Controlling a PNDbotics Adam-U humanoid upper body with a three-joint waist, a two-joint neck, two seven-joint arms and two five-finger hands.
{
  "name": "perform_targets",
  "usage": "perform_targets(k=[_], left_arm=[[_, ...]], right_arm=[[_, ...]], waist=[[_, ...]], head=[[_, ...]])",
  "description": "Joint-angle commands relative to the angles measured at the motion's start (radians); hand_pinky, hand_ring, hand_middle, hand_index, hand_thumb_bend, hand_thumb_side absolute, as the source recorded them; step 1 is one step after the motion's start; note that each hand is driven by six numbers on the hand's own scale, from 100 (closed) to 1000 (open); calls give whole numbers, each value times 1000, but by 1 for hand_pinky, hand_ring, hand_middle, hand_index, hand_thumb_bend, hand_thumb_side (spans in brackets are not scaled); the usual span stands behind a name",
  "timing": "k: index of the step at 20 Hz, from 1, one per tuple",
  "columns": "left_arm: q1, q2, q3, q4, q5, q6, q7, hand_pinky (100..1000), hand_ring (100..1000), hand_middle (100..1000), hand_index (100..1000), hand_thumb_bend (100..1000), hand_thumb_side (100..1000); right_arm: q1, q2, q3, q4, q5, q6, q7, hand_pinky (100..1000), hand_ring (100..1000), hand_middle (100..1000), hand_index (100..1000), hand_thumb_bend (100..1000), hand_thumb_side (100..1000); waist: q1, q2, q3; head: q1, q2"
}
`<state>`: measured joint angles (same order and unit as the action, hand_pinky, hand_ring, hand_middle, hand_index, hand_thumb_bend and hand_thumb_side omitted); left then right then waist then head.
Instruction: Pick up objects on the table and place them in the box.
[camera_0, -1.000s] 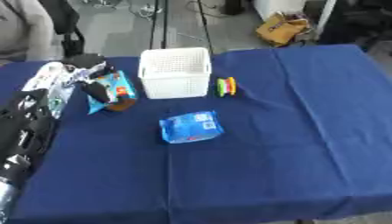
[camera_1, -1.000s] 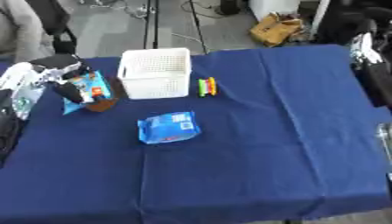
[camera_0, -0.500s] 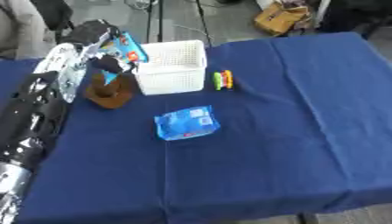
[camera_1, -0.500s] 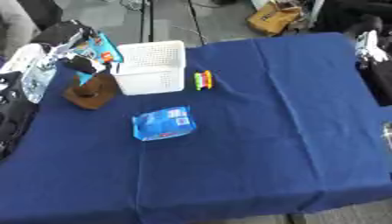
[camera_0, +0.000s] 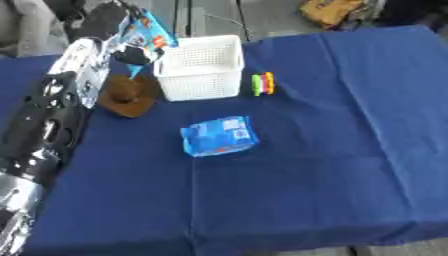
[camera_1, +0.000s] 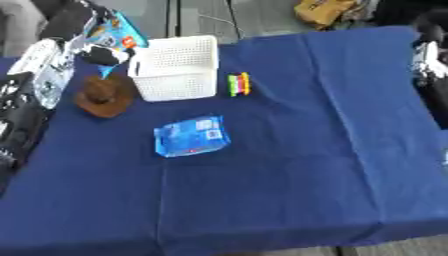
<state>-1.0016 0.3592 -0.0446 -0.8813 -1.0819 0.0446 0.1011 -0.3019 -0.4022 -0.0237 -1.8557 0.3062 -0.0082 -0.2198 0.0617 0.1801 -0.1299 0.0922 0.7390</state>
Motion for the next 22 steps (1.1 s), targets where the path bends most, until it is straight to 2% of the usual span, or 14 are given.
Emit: perform_targets(k=[1, 6, 7, 14, 15, 20, 21, 22], left_arm=[[-32, 18, 8, -23, 35, 5, 65, 528, 390, 299, 496, 304, 327], [-40, 16, 13, -20, 67, -4, 114, 526, 393, 304, 498, 275, 339], [-41, 15, 14, -20, 76, -9, 125, 527, 406, 318, 506, 301, 364], [-48, 8, 15, -7, 98, -28, 168, 537, 431, 342, 522, 335, 407], [-49, 8, 16, -5, 94, -27, 172, 565, 496, 431, 597, 425, 465], [-51, 12, 26, 7, 68, -14, 200, 585, 561, 511, 671, 452, 518], [-51, 13, 28, 10, 64, -10, 204, 629, 646, 617, 737, 525, 568], [-51, 16, 29, 15, 55, -3, 204, 650, 685, 665, 765, 571, 594]], right_arm=[[-8, -18, -6, -29, -7, -1, 1, 544, 671, 700, 844, 100, 715], [-14, -17, -3, -31, -8, -2, 4, 543, 671, 700, 845, 100, 716], [-16, -17, -2, -32, -8, -3, 5, 543, 671, 700, 845, 100, 716], [-34, -19, 6, -38, -9, -4, 15, 543, 671, 699, 846, 100, 716], [-34, -19, 6, -39, -10, -5, 15, 542, 670, 699, 846, 100, 716], [-35, -20, 7, -41, -11, -6, 16, 542, 670, 699, 847, 100, 717], [-35, -20, 6, -41, -11, -6, 16, 542, 670, 699, 847, 100, 715], [-34, -19, 6, -41, -11, -5, 16, 542, 670, 699, 847, 100, 716]], waist=[[0, -7, -4], [10, 13, -22], [12, 17, -26], [27, 44, -67], [29, 46, -71], [38, 61, -89], [39, 63, -91], [40, 66, -95]], head=[[3, -12], [2, -25], [2, -30], [10, -62], [10, -64], [10, -76], [11, -78], [12, -81]])
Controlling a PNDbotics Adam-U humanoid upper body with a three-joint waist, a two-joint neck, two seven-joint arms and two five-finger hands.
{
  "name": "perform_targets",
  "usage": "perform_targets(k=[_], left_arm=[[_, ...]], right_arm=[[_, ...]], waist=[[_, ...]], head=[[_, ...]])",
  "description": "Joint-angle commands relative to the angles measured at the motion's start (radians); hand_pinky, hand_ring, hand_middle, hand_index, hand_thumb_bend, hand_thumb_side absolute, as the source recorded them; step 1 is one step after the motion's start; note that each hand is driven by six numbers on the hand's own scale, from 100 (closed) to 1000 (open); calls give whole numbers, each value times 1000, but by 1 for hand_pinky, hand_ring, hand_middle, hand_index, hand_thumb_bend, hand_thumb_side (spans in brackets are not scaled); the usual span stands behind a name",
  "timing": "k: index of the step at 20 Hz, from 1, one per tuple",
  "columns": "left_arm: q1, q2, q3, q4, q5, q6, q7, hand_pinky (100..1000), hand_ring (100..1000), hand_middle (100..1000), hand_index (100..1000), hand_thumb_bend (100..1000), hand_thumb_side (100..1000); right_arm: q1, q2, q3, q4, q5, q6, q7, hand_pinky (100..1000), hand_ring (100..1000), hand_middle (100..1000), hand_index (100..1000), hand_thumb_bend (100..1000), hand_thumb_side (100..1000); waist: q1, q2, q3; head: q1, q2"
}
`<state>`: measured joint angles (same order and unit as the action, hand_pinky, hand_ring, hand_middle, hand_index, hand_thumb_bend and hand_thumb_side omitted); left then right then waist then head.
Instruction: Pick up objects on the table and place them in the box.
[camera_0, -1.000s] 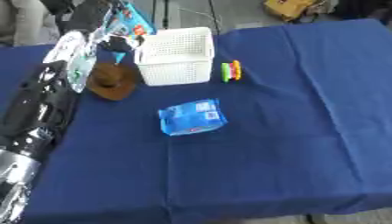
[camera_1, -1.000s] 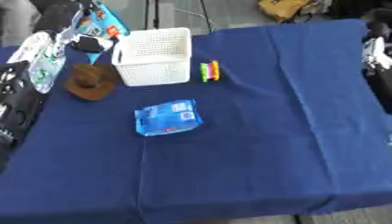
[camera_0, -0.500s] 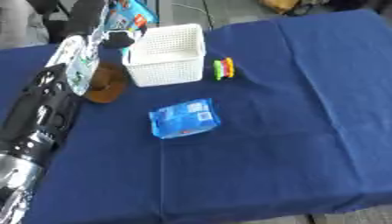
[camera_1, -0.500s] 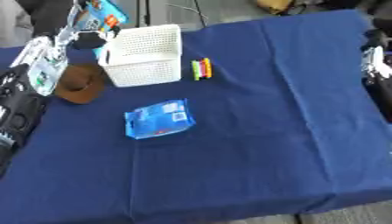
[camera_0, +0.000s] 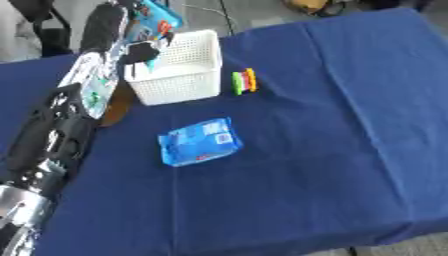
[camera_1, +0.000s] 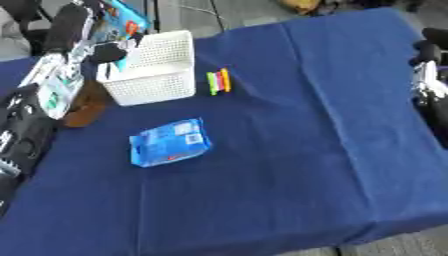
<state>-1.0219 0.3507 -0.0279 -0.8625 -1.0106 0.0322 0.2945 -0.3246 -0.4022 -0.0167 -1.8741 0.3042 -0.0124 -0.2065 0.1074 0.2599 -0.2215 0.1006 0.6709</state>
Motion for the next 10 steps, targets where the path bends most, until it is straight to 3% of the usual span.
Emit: perform_targets(k=[1, 3, 6, 10], left_arm=[[-32, 26, 13, 0, -26, 17, 8, 742, 805, 803, 846, 720, 677], [-32, 29, 17, 7, -57, 36, 1, 781, 856, 857, 884, 806, 743], [-32, 33, 25, 3, -98, 58, 23, 865, 940, 950, 940, 973, 919], [-31, 34, 28, 2, -124, 65, 42, 893, 956, 970, 960, 1000, 1000]], right_arm=[[-10, -19, -1, -23, -8, -1, 3, 542, 670, 699, 848, 100, 716], [-10, -18, -2, -23, -8, -1, 2, 542, 670, 699, 848, 100, 716], [-7, -17, -2, -23, -7, -1, 3, 541, 669, 697, 848, 100, 715], [-5, -15, -3, -22, -6, -1, 3, 542, 669, 697, 848, 100, 716]], waist=[[-4, -12, -5], [-2, -8, -9], [-1, -5, -9], [-2, -5, -7]], head=[[4, -13], [4, -12], [0, -14], [-2, -14]])
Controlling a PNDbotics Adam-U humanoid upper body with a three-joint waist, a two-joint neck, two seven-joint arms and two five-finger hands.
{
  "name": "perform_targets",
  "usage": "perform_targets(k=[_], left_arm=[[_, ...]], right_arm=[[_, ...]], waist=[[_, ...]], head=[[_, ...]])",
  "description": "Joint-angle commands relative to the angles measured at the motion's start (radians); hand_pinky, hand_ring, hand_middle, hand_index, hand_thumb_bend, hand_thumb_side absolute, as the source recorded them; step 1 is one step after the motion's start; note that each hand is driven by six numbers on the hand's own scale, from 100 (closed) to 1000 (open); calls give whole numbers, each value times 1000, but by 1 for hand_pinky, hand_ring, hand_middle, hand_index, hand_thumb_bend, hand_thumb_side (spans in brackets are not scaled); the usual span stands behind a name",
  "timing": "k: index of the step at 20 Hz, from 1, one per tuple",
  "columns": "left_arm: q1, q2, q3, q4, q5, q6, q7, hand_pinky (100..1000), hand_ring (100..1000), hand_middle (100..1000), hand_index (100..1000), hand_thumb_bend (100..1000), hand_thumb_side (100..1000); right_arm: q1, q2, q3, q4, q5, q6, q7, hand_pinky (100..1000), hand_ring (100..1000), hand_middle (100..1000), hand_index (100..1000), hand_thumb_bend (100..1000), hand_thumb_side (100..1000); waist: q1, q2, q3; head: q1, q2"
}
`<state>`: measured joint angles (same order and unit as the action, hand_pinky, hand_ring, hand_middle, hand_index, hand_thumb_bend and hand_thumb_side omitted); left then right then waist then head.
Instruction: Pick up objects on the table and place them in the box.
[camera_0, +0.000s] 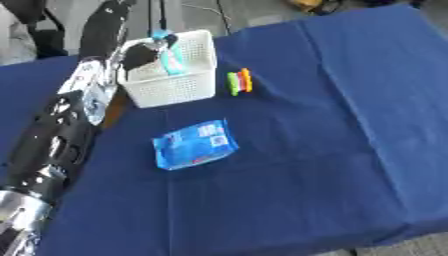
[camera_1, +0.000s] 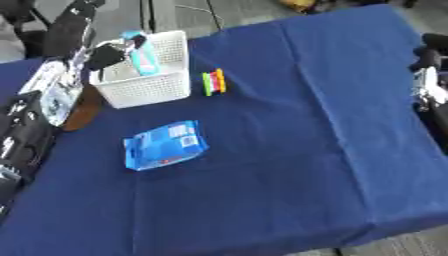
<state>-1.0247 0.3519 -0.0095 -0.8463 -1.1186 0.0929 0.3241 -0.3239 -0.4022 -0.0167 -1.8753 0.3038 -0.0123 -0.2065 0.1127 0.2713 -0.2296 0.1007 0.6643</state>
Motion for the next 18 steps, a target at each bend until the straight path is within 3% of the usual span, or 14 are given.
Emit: perform_targets(k=[1, 3, 6, 11, 12, 18], left_arm=[[-28, 33, 10, -15, -18, 3, 16, 893, 956, 970, 960, 1000, 1000], [-28, 33, 11, -16, -19, 1, 23, 892, 954, 969, 957, 1000, 1000], [-23, 39, 13, -32, 12, -9, 33, 866, 934, 953, 946, 887, 979], [0, 65, 0, -84, 108, -36, 21, 845, 902, 922, 930, 815, 957], [10, 73, 3, -102, 142, -40, 17, 771, 833, 840, 874, 689, 929], [98, 134, -14, -238, 399, -59, -15, 727, 770, 757, 776, 632, 916]], right_arm=[[-6, -15, -3, -20, -6, -1, 2, 542, 669, 697, 848, 100, 716], [-7, -15, -3, -20, -6, -1, 2, 542, 669, 697, 848, 100, 716], [-4, -13, -5, -16, -7, 0, 0, 542, 669, 698, 848, 100, 715], [2, -11, -10, -9, -6, 0, -3, 543, 669, 698, 848, 100, 715], [5, -10, -11, -7, -6, 1, -4, 544, 670, 698, 848, 100, 715], [22, -9, -16, 11, -6, 1, -8, 545, 671, 699, 848, 100, 714]], waist=[[-8, -17, 2], [-8, -17, 3], [-12, -26, 9], [-19, -45, 30], [-22, -55, 41], [-34, -102, 102]], head=[[-3, -7], [-4, -6], [-8, -1], [-18, 8], [-22, 14], [-31, 43]])
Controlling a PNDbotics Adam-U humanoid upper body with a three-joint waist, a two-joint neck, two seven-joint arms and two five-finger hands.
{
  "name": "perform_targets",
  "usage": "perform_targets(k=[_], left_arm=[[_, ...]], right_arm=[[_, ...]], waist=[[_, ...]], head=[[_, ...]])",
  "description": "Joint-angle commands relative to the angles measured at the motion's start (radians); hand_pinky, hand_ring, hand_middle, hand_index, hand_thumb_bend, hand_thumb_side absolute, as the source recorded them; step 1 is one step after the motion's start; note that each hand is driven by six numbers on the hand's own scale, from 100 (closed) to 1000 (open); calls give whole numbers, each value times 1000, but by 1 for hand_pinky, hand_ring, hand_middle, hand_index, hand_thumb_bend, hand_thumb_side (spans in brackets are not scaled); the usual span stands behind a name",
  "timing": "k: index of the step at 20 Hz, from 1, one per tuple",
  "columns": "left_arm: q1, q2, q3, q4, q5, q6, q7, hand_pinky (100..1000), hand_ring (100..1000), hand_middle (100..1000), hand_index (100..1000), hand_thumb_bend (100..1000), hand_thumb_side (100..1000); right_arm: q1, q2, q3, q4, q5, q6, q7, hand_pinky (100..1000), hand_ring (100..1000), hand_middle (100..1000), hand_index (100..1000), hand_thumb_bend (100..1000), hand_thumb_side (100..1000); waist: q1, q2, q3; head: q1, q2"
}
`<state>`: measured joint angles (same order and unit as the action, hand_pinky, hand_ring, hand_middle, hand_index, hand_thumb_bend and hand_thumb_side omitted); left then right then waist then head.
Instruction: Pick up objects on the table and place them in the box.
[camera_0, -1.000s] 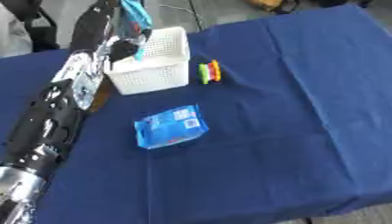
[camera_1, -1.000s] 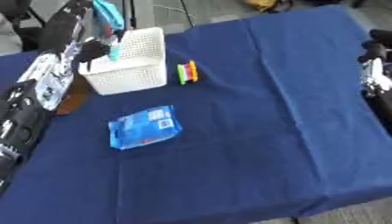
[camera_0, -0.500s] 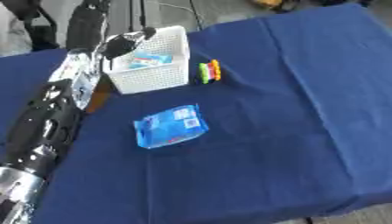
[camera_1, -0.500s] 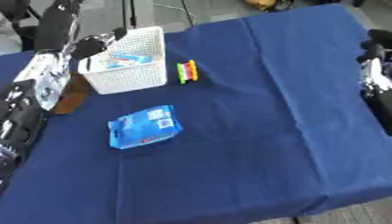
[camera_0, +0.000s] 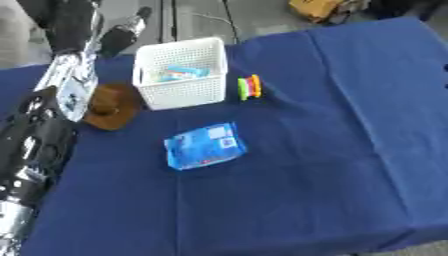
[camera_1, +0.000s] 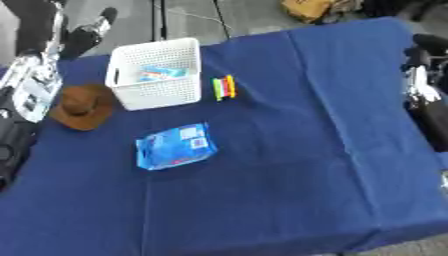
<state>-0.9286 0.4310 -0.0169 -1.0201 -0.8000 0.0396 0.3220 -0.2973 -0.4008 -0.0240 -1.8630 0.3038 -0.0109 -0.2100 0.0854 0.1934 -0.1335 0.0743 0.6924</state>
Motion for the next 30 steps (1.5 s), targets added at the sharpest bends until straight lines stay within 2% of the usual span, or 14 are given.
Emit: perform_targets(k=[1, 3, 4, 6, 9, 12, 16, 19, 22, 30], left_arm=[[15, 62, -11, -83, 103, -6, -22, 727, 770, 757, 776, 632, 916], [47, 80, -28, -113, 137, -11, -68, 713, 755, 746, 791, 601, 913], [63, 90, -36, -130, 149, -16, -105, 718, 756, 746, 825, 589, 885], [94, 107, -47, -165, 161, -24, -200, 720, 763, 755, 845, 573, 889], [141, 122, -46, -231, 195, -45, -340, 711, 757, 747, 840, 567, 889], [196, 121, -41, -302, 279, -75, -411, 686, 742, 730, 818, 542, 892], [258, 114, -29, -373, 391, -114, -446, 658, 722, 709, 806, 525, 891], [333, 77, -4, -438, 478, -149, -449, 637, 702, 688, 793, 507, 894], [386, 57, 14, -484, 527, -148, -449, 630, 694, 681, 787, 497, 902], [423, 34, 38, -514, 573, -132, -432, 612, 676, 661, 770, 486, 908]], right_arm=[[-4, -10, -9, 1, -6, -1, -4, 545, 671, 699, 848, 100, 714], [-4, -11, -7, 8, -6, -3, -1, 546, 672, 700, 847, 100, 714], [-4, -13, -6, 12, -6, -3, 0, 546, 672, 700, 847, 100, 714], [-3, -16, -5, 18, -7, -3, 3, 547, 672, 701, 846, 100, 714], [-3, -18, -3, 27, -10, -4, 6, 547, 673, 701, 847, 100, 714], [-6, -22, 3, 33, -12, -6, 13, 549, 674, 702, 847, 100, 713], [-13, -28, 8, 35, -14, -8, 21, 550, 675, 703, 847, 100, 713], [-18, -35, 13, 34, -15, -9, 28, 550, 676, 703, 847, 100, 712], [-21, -39, 16, 32, -16, -8, 35, 550, 676, 703, 846, 100, 712], [-35, -42, 26, 28, -12, -9, 51, 551, 677, 704, 846, 100, 711]], waist=[[-8, -29, 13], [-13, -44, 29], [-15, -50, 37], [-19, -61, 51], [-25, -78, 71], [-34, -95, 86], [-41, -104, 96], [-52, -106, 111], [-58, -104, 121], [-67, -91, 131]], head=[[-5, 18], [-5, 23], [-6, 27], [-7, 34], [-9, 47], [-12, 62], [-9, 72], [5, 77], [14, 77], [8, 78]])
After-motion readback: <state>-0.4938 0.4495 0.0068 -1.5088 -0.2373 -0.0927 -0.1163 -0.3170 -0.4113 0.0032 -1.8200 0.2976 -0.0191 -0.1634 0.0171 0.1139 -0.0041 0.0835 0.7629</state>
